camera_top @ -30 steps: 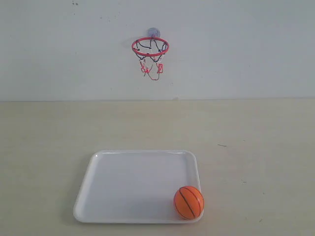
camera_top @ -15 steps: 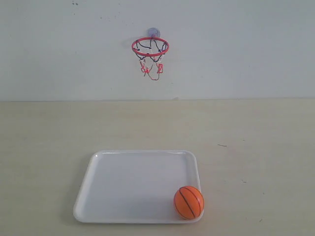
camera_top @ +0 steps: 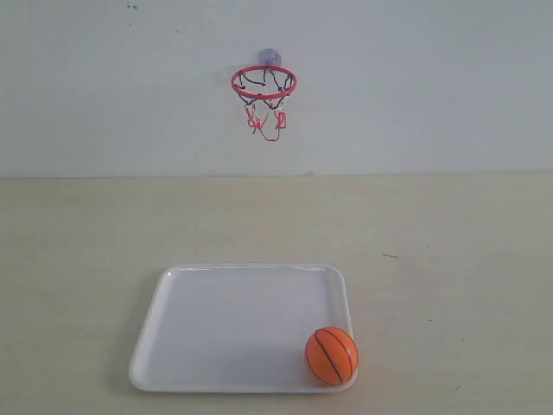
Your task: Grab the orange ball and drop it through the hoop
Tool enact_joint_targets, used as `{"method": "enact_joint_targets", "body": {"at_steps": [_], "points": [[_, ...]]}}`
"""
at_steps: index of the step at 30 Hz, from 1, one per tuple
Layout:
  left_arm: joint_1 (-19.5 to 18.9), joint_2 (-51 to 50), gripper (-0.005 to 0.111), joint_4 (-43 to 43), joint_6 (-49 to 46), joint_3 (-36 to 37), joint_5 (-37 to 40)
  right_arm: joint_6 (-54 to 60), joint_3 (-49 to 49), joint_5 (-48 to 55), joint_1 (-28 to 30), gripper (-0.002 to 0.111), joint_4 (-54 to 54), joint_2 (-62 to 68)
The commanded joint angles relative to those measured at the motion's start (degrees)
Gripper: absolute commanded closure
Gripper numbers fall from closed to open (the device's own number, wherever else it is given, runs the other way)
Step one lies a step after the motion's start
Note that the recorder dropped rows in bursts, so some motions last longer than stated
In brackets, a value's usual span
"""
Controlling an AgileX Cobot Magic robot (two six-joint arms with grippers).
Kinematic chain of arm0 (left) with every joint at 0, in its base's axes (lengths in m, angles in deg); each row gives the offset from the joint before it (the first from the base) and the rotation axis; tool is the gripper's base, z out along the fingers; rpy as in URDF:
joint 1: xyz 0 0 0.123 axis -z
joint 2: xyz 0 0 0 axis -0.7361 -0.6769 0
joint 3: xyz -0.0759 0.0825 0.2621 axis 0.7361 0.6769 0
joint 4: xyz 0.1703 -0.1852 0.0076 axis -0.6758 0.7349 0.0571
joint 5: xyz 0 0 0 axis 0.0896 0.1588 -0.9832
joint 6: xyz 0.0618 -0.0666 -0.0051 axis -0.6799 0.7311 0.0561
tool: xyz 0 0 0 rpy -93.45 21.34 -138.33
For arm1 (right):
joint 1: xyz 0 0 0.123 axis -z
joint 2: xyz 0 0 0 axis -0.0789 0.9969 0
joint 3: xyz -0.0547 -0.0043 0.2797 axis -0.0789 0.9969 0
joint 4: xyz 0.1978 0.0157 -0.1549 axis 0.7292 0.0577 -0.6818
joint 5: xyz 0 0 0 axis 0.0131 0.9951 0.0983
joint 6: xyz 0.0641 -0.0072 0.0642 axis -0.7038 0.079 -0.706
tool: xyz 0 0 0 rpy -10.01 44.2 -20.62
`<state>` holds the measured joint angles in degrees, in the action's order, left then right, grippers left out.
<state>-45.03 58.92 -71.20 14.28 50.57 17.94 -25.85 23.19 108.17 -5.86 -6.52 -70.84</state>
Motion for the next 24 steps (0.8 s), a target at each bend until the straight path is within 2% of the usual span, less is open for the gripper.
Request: {"method": "enact_joint_targets", "body": {"at_steps": [1, 7, 21, 22, 24], "points": [[0.1, 0.1, 0.103, 0.3, -0.3, 0.2, -0.2, 0.2, -0.1, -0.6, 0.1, 0.108, -0.2, -0.3], [0.1, 0.1, 0.103, 0.3, -0.3, 0.2, -0.2, 0.8, -0.1, -5.3, 0.1, 0.108, -0.2, -0.3], [0.1, 0.1, 0.103, 0.3, -0.3, 0.2, -0.2, 0.7, -0.1, -50.0, 0.1, 0.108, -0.2, -0.3], [0.1, 0.1, 0.103, 0.3, -0.3, 0.2, -0.2, 0.7, -0.1, -49.5, 0.1, 0.108, -0.2, -0.3], [0.1, 0.1, 0.103, 0.3, -0.3, 0.2, -0.2, 1.4, -3.1, -41.1, 0.1, 0.108, -0.2, -0.3]]}}
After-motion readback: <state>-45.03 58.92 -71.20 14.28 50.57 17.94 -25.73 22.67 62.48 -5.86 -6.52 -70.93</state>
